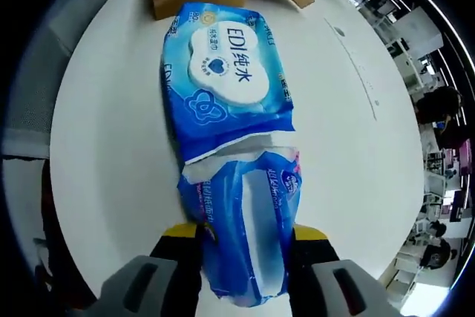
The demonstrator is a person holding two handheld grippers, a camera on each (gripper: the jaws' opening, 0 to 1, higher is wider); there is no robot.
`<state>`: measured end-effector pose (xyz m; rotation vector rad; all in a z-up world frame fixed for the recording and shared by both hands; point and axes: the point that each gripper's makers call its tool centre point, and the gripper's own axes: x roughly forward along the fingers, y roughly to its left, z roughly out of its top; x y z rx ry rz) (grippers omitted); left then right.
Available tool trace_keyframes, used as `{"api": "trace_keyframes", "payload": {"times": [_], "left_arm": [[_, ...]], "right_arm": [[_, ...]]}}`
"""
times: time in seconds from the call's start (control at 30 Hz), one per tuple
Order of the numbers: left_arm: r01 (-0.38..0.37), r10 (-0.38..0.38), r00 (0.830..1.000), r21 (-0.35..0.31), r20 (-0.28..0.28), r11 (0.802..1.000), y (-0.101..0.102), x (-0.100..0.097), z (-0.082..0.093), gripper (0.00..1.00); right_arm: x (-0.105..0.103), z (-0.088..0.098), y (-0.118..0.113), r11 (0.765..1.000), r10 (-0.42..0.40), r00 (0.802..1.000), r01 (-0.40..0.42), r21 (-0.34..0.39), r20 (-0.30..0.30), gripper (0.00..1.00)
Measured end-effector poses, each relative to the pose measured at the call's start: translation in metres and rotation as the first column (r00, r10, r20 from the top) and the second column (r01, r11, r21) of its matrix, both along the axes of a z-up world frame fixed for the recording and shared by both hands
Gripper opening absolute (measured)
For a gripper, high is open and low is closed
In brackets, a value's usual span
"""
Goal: Operate the shoe box by opening the lid, removing the specified soft item, and placing it in the target area until the item is outside and the box remains undamaged.
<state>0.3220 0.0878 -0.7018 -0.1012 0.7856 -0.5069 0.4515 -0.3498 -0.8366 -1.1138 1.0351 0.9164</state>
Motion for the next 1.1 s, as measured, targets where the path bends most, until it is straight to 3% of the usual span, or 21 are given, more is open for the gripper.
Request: {"api": "trace_keyframes", "payload": {"times": [0.57, 0.83, 1.1], "left_arm": [[0.043, -0.042, 0.999, -0.031, 0.019, 0.999, -0.004, -0.003, 0.002, 0.55], [0.070, -0.068, 0.997, -0.047, 0.039, 0.996, -0.008, 0.000, 0.008, 0.55], [0.090, -0.087, 0.995, -0.062, 0.048, 0.994, -0.008, 0.001, 0.010, 0.55]], "right_arm": [[-0.011, 0.051, 0.007, 0.996, -0.086, 0.991, 0.082, 0.036, 0.107, 0.43], [-0.023, 0.067, 0.005, 0.984, -0.169, 0.978, 0.161, 0.076, 0.125, 0.44], [-0.028, 0.088, 0.018, 0.969, -0.230, 0.959, 0.210, 0.131, 0.162, 0.43]]}}
